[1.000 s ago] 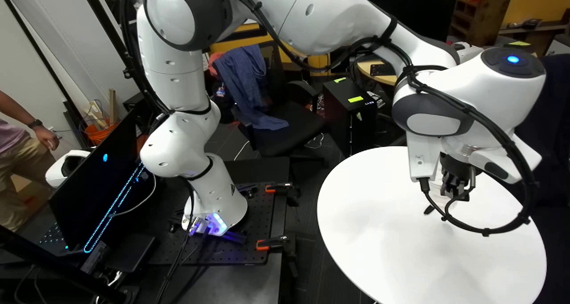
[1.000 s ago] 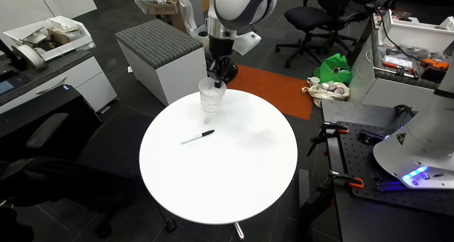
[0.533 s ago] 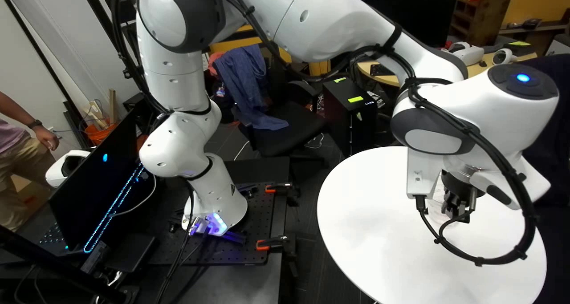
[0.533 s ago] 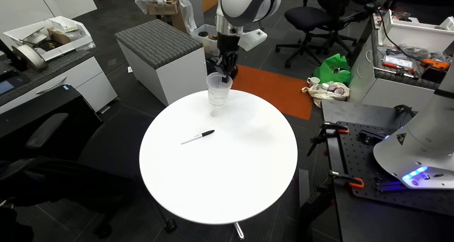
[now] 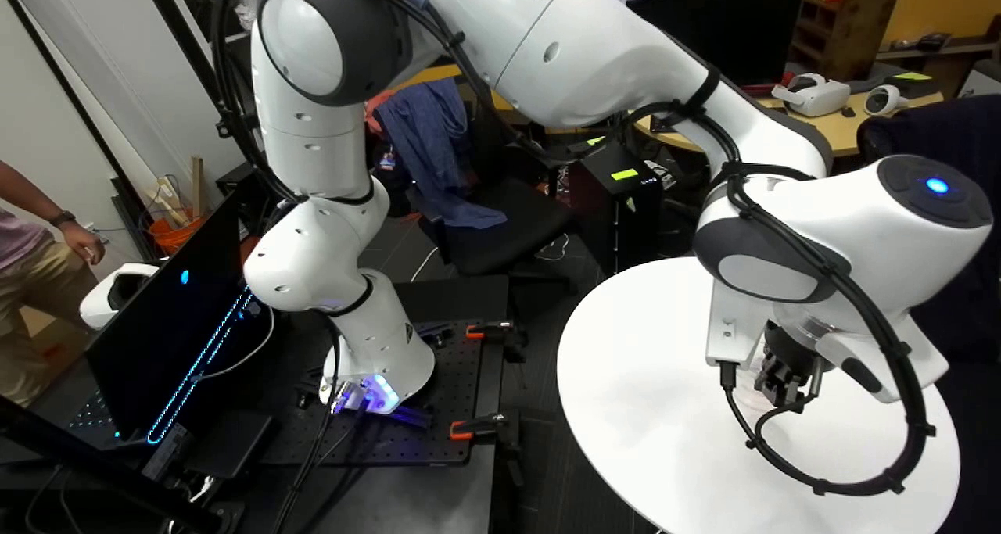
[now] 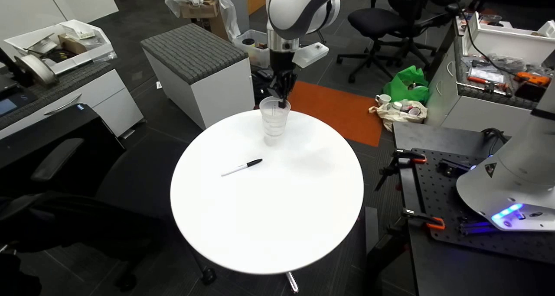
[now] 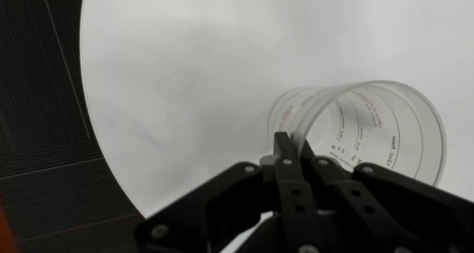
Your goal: Move the cup to the right, place the pen inside the cup
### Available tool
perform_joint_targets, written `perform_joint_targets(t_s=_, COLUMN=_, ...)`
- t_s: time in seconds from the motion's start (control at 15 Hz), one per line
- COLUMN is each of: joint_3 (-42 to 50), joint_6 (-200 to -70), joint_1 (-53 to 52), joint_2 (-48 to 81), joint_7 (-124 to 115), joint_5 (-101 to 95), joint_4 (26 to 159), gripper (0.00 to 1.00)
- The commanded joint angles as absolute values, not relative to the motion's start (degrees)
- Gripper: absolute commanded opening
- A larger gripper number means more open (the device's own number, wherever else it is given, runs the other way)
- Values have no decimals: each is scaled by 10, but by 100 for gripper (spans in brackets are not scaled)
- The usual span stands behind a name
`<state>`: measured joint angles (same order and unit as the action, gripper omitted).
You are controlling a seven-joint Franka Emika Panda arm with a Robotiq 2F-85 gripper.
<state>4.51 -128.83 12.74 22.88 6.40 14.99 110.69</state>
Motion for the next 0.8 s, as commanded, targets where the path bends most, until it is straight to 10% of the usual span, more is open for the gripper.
perform_joint_targets(t_s=0.0, joint_3=47, joint_6=-1240, joint_1=130, joint_2=258, joint_7=46, joint_5=156, joint_4=1066, gripper=1)
perform_joint_targets(t_s=0.73, joint_3=61, joint_6=-1220, joint_1=139, joint_2=336, joint_7=-44, joint_5=160, joint_4=993, gripper=1)
